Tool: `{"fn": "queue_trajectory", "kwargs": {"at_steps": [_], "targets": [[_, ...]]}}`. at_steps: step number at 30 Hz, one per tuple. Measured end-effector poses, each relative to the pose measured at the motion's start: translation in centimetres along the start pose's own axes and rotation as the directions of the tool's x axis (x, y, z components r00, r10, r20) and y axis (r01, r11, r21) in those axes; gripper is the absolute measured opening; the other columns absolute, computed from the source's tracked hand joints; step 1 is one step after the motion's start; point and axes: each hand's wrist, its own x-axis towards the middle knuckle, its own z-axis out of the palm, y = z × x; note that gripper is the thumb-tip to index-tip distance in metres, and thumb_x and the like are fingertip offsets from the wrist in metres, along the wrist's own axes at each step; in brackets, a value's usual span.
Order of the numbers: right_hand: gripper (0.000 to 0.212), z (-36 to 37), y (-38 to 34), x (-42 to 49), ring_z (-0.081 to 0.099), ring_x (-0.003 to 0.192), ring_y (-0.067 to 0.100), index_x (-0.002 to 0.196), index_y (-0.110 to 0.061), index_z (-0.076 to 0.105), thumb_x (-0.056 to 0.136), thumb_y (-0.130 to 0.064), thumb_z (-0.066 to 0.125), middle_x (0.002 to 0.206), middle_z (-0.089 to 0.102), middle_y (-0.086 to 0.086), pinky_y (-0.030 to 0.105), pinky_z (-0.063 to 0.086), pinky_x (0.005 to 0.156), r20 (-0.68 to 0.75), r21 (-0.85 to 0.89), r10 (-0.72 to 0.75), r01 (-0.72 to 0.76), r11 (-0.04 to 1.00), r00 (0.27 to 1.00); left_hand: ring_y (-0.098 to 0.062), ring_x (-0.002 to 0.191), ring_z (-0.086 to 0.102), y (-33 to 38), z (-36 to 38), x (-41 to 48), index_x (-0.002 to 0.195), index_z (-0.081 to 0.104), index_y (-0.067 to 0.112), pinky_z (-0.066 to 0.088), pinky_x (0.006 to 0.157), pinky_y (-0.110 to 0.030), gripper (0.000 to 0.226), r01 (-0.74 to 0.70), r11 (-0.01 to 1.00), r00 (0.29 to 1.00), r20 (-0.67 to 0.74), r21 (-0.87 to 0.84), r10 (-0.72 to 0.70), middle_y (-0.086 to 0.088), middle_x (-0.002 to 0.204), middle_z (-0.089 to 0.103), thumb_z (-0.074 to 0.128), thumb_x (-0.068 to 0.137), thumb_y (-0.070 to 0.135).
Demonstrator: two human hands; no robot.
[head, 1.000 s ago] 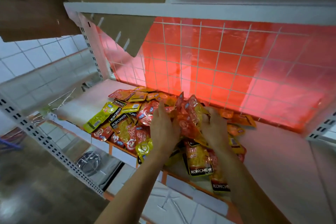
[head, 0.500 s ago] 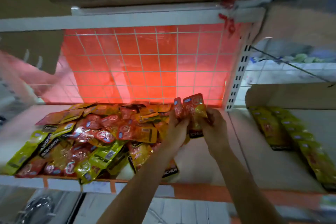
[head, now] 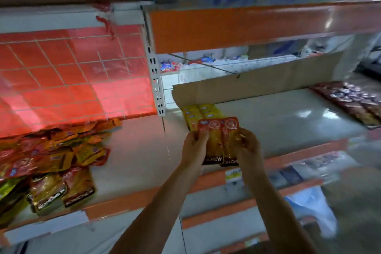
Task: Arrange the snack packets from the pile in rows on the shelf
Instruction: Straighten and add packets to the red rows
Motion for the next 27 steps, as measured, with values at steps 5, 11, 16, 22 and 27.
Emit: {"fn": "queue_trajectory", "kwargs": {"at_steps": [5, 11, 16, 22, 27], "targets": [[0.04, -8.4, -0.1, -0.2, 0.063, 0.063, 0.013, 0.106, -0.012, 0.059, 0.068, -0.022, 0.06, 0.079, 0.066, 0.008, 0.033, 0.055, 0.056, -0.037, 0.1, 0.015, -0.012, 0.995, 0.999, -0.028, 0.095, 0.069, -1.2, 7.7, -2.3, 0.105, 0.065, 0.02, 0.055, 0.084, -0.051, 0.042, 0.006, 0.994, 0.996, 0.091, -0.109, 0.004, -0.007, 0.102, 0.072, 0.068, 0.071, 0.045], [0.049, -17.2, 0.0, 0.6, 0.059, 0.059, 0.01, 0.111, -0.004, 0.058, 0.063, -0.014, 0.06, 0.076, 0.065, 0.002, 0.028, 0.051, 0.056, -0.18, 0.178, 0.052, -0.019, 0.984, 0.982, -0.019, 0.077, 0.067, -1.1, 15.5, -4.5, 0.112, 0.061, 0.008, 0.056, 0.067, -0.029, 0.032, 0.008, 0.998, 0.984, 0.178, -0.054, 0.002, -0.006, 0.091, 0.069, 0.071, 0.083, 0.017], [0.049, -22.4, 1.3, 2.2, 0.064, 0.082, 0.023, 0.101, -0.027, 0.057, 0.055, -0.011, 0.06, 0.091, 0.066, 0.003, 0.041, 0.054, 0.075, -0.3, 0.145, 0.126, -0.085, 0.986, 0.945, -0.024, 0.096, 0.068, -1.6, 20.6, -4.8, 0.119, 0.053, 0.015, 0.055, 0.089, -0.044, 0.044, 0.062, 0.998, 0.953, 0.299, -0.014, -0.055, -0.004, 0.104, 0.068, 0.072, 0.081, 0.006], [0.044, -26.6, 2.7, 6.2, 0.063, 0.089, 0.024, 0.101, -0.029, 0.054, 0.073, 0.004, 0.057, 0.093, 0.063, 0.0, 0.047, 0.054, 0.08, -0.387, 0.097, 0.12, -0.09, 0.991, 0.914, -0.028, 0.095, 0.068, -2.4, 27.2, -2.3, 0.116, 0.053, 0.017, 0.054, 0.089, -0.049, 0.048, 0.042, 0.998, 0.943, 0.328, 0.037, -0.052, -0.011, 0.105, 0.069, 0.074, 0.075, 0.002], [0.049, -29.6, 3.6, 12.3, 0.065, 0.089, 0.031, 0.115, -0.017, 0.055, 0.072, 0.005, 0.049, 0.1, 0.063, 0.009, 0.046, 0.056, 0.076, -0.441, 0.078, 0.137, -0.114, 0.99, 0.887, -0.02, 0.09, 0.067, -2.2, 33.4, 1.7, 0.113, 0.052, 0.021, 0.055, 0.088, -0.044, 0.045, 0.044, 0.996, 0.945, 0.32, 0.074, -0.065, -0.001, 0.098, 0.067, 0.073, 0.078, 0.003]]}}
